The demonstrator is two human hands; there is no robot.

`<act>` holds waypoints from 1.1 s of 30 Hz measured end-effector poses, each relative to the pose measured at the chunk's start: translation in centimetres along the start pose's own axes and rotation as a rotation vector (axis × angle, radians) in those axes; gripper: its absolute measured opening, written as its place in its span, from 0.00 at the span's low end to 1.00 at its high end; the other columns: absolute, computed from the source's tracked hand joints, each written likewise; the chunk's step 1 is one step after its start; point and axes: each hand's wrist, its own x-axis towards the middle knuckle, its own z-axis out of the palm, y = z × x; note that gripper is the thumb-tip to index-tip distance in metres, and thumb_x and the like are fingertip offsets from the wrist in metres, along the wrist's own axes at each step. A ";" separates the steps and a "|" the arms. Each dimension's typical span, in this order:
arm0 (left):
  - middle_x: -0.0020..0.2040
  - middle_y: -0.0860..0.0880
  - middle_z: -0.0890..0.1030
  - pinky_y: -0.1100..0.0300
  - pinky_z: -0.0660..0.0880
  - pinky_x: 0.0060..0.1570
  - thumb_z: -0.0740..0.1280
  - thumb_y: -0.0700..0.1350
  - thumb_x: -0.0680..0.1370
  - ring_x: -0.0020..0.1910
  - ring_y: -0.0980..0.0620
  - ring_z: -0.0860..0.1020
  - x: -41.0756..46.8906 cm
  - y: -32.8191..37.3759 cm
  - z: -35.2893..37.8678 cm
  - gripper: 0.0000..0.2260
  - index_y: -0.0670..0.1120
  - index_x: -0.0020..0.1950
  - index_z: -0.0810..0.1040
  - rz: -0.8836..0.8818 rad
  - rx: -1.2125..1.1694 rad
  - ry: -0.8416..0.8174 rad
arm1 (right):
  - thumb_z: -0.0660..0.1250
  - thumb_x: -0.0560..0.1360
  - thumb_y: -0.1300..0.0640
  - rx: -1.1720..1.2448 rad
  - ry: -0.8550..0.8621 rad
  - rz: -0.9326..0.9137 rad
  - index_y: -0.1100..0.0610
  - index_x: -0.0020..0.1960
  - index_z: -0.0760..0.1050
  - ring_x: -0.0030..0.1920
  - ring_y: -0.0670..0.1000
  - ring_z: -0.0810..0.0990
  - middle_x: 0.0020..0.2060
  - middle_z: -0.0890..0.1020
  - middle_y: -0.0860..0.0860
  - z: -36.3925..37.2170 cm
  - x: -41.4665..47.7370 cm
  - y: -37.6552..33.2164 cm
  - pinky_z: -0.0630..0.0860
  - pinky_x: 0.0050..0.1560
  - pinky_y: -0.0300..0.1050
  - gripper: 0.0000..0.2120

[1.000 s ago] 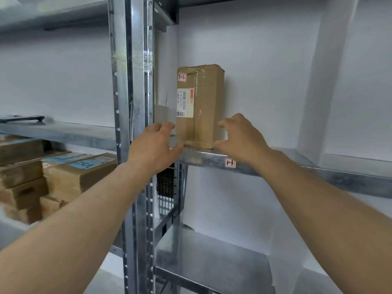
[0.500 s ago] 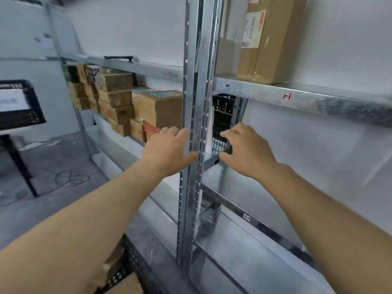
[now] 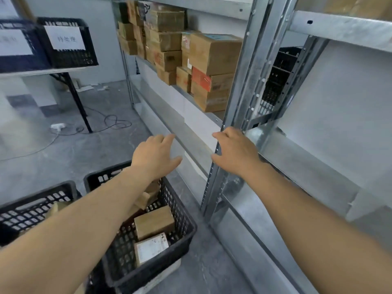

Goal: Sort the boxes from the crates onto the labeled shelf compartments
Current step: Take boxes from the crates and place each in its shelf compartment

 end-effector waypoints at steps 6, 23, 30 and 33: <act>0.67 0.46 0.71 0.50 0.70 0.58 0.61 0.59 0.77 0.66 0.44 0.70 -2.5 -5.8 2.3 0.28 0.48 0.74 0.61 -0.107 -0.027 -0.070 | 0.62 0.76 0.50 0.008 -0.108 -0.072 0.57 0.69 0.66 0.64 0.57 0.68 0.64 0.69 0.55 3.6 2.8 -5.3 0.70 0.56 0.50 0.23; 0.69 0.47 0.70 0.51 0.72 0.56 0.61 0.61 0.77 0.67 0.46 0.68 -2.4 -21.1 5.6 0.30 0.50 0.75 0.59 -0.309 -0.072 -0.230 | 0.62 0.77 0.50 -0.010 -0.286 -0.134 0.55 0.72 0.64 0.66 0.56 0.67 0.65 0.69 0.55 10.1 12.6 -15.7 0.72 0.60 0.51 0.25; 0.69 0.45 0.69 0.52 0.72 0.56 0.61 0.61 0.77 0.67 0.46 0.69 0.2 -21.3 8.8 0.30 0.49 0.74 0.60 -0.362 -0.104 -0.285 | 0.63 0.76 0.50 0.009 -0.362 -0.148 0.54 0.72 0.64 0.64 0.55 0.68 0.63 0.69 0.54 14.4 16.4 -14.5 0.74 0.55 0.50 0.26; 0.66 0.46 0.72 0.52 0.73 0.54 0.61 0.61 0.77 0.65 0.46 0.70 2.2 -21.0 11.0 0.29 0.49 0.73 0.61 -0.398 -0.130 -0.313 | 0.63 0.76 0.49 0.011 -0.410 -0.171 0.53 0.71 0.65 0.61 0.54 0.70 0.62 0.69 0.53 16.9 18.9 -13.2 0.73 0.53 0.49 0.25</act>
